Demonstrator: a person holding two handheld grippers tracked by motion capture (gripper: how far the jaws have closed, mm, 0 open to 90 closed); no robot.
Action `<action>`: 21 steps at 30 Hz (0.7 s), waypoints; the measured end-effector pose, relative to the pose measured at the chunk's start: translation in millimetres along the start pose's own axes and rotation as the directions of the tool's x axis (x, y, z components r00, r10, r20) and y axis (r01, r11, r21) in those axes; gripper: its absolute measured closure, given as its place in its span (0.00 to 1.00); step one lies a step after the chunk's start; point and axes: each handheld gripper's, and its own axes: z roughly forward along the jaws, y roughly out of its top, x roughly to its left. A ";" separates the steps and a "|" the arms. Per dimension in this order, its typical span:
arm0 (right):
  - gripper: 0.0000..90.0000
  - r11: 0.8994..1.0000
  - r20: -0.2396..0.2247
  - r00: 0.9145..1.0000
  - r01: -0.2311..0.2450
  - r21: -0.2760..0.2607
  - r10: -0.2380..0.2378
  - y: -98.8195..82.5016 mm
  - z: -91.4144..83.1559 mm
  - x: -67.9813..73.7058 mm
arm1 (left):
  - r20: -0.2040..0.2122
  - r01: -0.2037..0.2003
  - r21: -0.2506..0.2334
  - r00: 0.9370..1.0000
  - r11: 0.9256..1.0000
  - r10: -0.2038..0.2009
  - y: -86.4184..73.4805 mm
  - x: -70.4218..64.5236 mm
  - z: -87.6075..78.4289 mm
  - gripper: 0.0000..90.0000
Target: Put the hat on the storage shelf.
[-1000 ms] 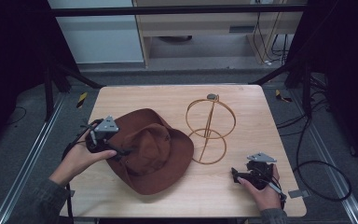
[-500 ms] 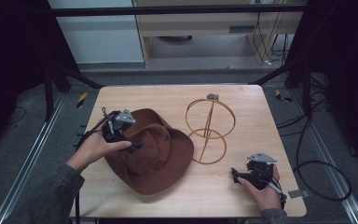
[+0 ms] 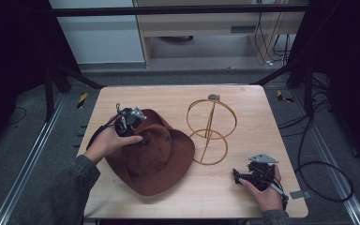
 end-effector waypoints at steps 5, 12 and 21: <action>0.01 1.000 0.000 1.000 0.000 0.000 0.000 0.0 0.0 0.0 | 0.001 -0.021 0.016 1.000 1.000 0.021 2.6 -3.1 6.3 0.24; 0.01 1.000 -0.001 1.000 0.000 -0.001 0.000 -0.1 0.0 0.0 | 0.006 -0.022 0.044 1.000 0.999 0.021 4.5 -6.0 12.6 0.45; 0.01 1.000 -0.001 1.000 -0.001 -0.001 0.001 -0.1 0.0 0.0 | 0.007 -0.009 0.067 1.000 0.998 0.008 3.0 -4.8 13.4 0.81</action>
